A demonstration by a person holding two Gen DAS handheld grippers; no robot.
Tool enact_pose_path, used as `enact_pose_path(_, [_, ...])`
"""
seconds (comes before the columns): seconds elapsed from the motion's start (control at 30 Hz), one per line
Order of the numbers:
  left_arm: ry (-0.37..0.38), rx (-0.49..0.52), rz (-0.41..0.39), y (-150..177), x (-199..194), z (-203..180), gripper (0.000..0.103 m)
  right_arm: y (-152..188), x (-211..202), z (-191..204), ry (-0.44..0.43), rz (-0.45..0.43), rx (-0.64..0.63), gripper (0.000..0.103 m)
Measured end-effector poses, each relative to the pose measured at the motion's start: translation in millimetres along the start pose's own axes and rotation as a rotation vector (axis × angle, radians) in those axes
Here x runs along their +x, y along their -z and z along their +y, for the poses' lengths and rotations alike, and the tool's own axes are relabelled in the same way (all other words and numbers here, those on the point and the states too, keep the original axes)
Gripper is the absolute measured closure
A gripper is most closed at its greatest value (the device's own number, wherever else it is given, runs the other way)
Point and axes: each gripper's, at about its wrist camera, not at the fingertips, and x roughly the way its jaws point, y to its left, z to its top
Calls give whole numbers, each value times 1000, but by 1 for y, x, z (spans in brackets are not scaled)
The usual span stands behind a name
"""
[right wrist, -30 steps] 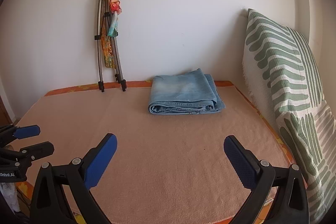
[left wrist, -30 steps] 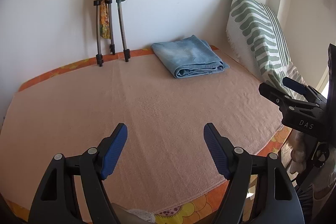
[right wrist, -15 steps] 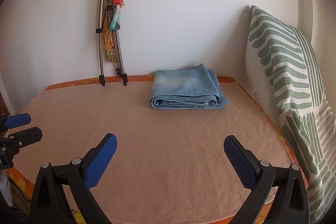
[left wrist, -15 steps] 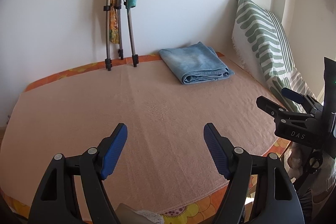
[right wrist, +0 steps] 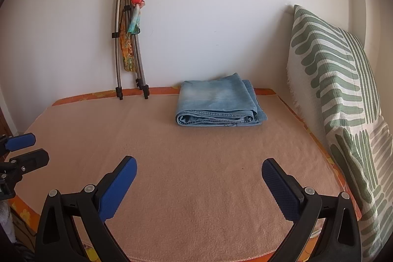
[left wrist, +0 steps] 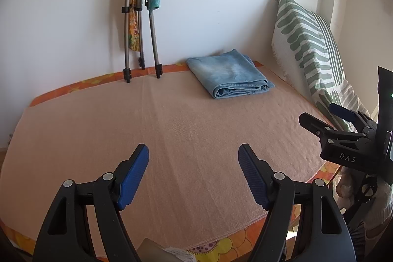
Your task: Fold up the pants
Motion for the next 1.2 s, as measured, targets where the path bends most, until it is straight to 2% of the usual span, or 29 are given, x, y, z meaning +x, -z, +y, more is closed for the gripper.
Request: enact_pose_path(1.2, [-1, -3, -20, -1, -4, 2, 28, 2, 0, 3, -16, 15, 9, 0])
